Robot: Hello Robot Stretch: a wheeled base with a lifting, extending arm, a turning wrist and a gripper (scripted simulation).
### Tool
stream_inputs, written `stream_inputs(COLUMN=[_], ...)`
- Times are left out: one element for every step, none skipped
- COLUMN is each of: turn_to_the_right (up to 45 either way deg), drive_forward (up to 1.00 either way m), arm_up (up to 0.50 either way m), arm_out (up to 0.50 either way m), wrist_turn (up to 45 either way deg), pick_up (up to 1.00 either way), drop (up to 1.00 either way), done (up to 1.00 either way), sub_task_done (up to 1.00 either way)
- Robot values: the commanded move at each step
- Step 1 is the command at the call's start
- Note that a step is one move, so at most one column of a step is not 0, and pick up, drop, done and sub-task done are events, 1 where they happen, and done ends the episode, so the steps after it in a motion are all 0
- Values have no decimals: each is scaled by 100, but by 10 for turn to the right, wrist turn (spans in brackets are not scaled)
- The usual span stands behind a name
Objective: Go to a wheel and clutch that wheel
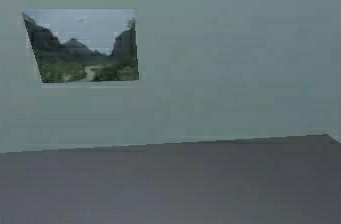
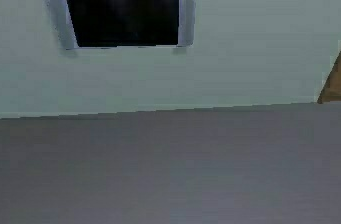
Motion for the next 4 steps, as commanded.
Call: stream_inputs(turn_to_the_right=[-450, -30, 0, -450], drive_forward=[0, 0, 50, 0], arm_up=[0, 0, 0, 0], arm_out=[0, 0, 0, 0], wrist_turn=[0, 0, 0, 0], pick_up=[0, 0, 0, 0], drop=[0, 0, 0, 0], done=[0, 0, 0, 0], sub_task_done=[0, 0, 0, 0])
